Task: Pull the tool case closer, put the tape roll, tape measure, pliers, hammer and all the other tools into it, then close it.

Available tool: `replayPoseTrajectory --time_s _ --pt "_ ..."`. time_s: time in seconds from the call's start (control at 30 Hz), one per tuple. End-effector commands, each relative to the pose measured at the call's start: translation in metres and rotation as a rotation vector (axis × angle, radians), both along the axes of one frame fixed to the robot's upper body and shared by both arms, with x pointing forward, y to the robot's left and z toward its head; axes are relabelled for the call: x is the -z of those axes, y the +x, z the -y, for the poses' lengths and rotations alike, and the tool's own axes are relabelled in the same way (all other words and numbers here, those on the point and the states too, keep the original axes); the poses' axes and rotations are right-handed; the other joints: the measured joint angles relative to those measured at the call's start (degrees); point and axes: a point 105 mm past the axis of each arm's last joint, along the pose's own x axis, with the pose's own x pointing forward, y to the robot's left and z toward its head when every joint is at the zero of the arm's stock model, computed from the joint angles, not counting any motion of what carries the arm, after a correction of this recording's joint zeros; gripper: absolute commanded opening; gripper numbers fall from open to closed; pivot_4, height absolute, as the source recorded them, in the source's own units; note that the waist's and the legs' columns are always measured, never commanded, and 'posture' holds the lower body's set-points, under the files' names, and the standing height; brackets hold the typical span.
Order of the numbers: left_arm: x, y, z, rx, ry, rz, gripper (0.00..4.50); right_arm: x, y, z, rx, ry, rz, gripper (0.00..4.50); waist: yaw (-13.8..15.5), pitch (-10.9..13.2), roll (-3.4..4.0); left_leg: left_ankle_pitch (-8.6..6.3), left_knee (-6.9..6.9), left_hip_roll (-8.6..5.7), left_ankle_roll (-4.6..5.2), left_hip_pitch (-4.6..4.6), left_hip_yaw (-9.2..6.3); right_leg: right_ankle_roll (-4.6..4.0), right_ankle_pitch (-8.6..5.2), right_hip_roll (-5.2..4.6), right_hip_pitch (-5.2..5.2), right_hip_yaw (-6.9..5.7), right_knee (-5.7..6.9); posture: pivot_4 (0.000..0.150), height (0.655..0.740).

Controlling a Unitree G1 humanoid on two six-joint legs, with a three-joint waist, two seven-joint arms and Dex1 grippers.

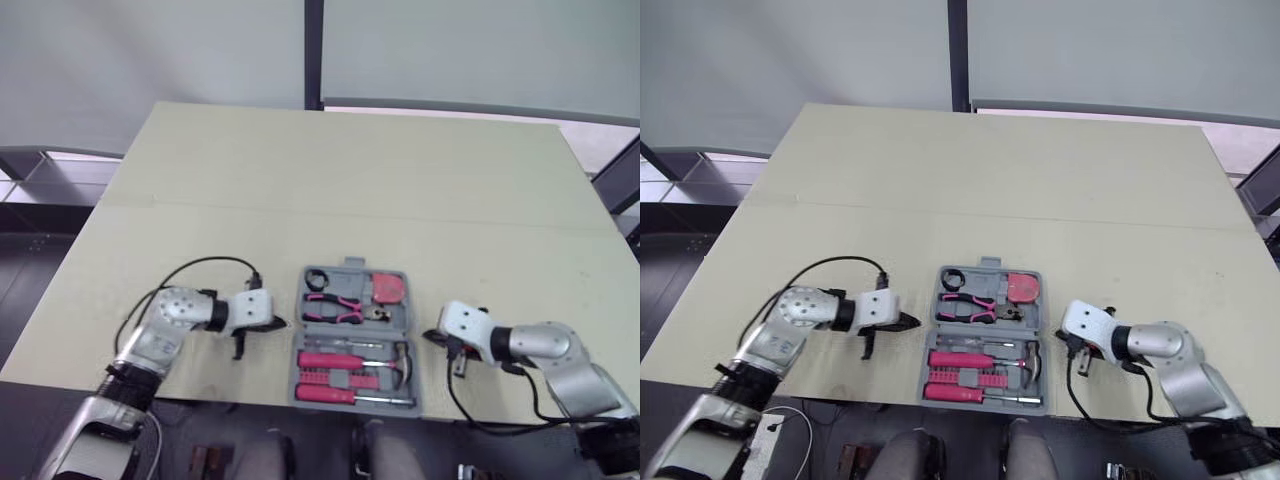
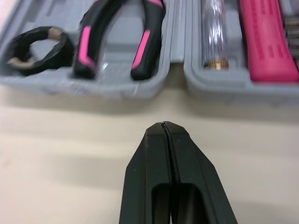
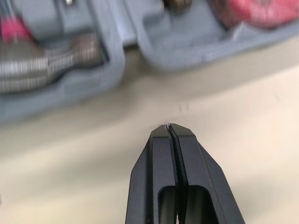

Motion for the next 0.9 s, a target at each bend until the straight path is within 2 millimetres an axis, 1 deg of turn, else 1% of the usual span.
replayPoseTrajectory --time_s 0.03,0.1,0.13,0.27,0.33,0.37,0.4,0.47,0.57,0.63,0.73,0.83,0.9 --pt "-0.035 -0.031 0.02 0.152 -0.2 -0.049 0.04 -0.03 -0.002 -0.004 0.04 0.105 0.055 0.06 0.0 0.0 0.0 0.0 0.0 0.01 0.0 -0.01 -0.02 0.0 0.0 -0.02 0.0 0.04 0.0 0.15 0.74" --pt "-0.041 -0.048 0.03 0.199 -0.295 -0.142 0.0 -0.035 -0.007 -0.005 0.114 0.23 -0.007 0.56 0.1 0.0 0.01 0.0 0.03 0.02 0.0 -0.01 -0.05 0.0 0.0 -0.04 0.04 0.09 -0.01 0.15 0.74" --pt "-0.038 -0.053 0.035 0.208 -0.314 -0.18 0.0 -0.036 -0.008 -0.006 0.158 0.297 -0.039 0.83 0.1 0.0 0.01 0.0 0.03 0.02 0.0 0.03 -0.12 0.0 0.0 -0.05 0.11 0.08 -0.01 0.15 0.74" --pt "-0.014 -0.064 0.053 0.237 -0.303 -0.238 0.0 -0.036 -0.006 -0.014 0.262 0.438 -0.098 2.76 0.1 0.0 0.02 0.0 0.02 -0.01 0.0 0.13 -0.15 0.0 0.0 -0.05 0.23 0.09 -0.03 0.15 0.74" --pt "-0.005 -0.064 0.058 0.24 -0.292 -0.239 0.0 -0.039 -0.003 -0.019 0.326 0.544 -0.141 3.76 0.1 0.0 0.02 -0.01 0.0 -0.01 -0.01 0.1 -0.12 -0.01 0.0 -0.03 0.16 0.1 -0.02 0.15 0.74" --pt "0.0 -0.063 0.059 0.239 -0.279 -0.242 0.0 -0.04 0.0 -0.02 0.371 0.603 -0.169 4.35 0.1 0.0 0.03 -0.01 0.0 0.0 -0.01 0.09 -0.12 -0.01 0.0 -0.02 0.14 0.11 -0.01 0.15 0.74" --pt "0.003 -0.06 0.061 0.229 -0.271 -0.238 0.0 -0.039 0.002 -0.02 0.416 0.651 -0.204 4.48 -0.1 0.0 0.06 -0.01 -0.01 0.0 -0.01 0.1 -0.11 -0.01 0.0 -0.02 0.14 0.12 0.0 0.15 0.74" --pt "0.007 -0.056 0.064 0.217 -0.264 -0.234 0.0 -0.035 0.004 -0.018 0.474 0.691 -0.253 4.48 0.0 0.0 0.06 0.0 -0.02 0.0 -0.01 0.11 -0.07 -0.02 -0.01 0.0 0.11 0.16 0.03 0.15 0.74" --pt "0.013 -0.057 0.067 0.237 -0.25 -0.246 0.0 -0.027 0.008 -0.011 0.547 0.692 -0.297 4.48 0.1 0.0 0.06 -0.01 -0.03 -0.01 -0.01 0.08 -0.08 -0.02 -0.01 -0.01 0.09 0.15 0.01 0.15 0.74" --pt "0.018 -0.057 0.067 0.244 -0.23 -0.253 0.0 -0.023 0.011 -0.007 0.566 0.658 -0.292 4.48 0.1 0.0 0.07 -0.01 -0.03 -0.03 0.0 0.05 -0.09 -0.02 -0.01 -0.03 0.09 0.13 -0.02 0.15 0.74" --pt "0.027 -0.053 0.066 0.231 -0.198 -0.241 0.0 -0.021 0.02 -0.007 0.593 0.661 -0.299 4.48 0.0 0.0 0.07 -0.01 -0.04 -0.04 0.0 0.05 -0.08 -0.02 -0.01 -0.03 0.07 0.14 -0.01 0.15 0.74" --pt "0.036 -0.048 0.064 0.197 -0.17 -0.24 0.0 -0.019 0.028 -0.008 0.635 0.711 -0.341 4.48 -0.1 0.0 0.08 0.0 -0.04 0.0 -0.01 0.08 -0.03 -0.03 -0.01 0.0 0.05 0.15 0.04 0.15 0.74" --pt "0.042 -0.049 0.063 0.208 -0.146 -0.246 0.0 -0.017 0.031 -0.01 0.647 0.732 -0.38 4.48 -0.1 0.0 0.1 0.0 -0.04 0.0 -0.01 0.07 -0.04 -0.02 -0.01 0.0 0.04 0.15 0.05 0.15 0.74"
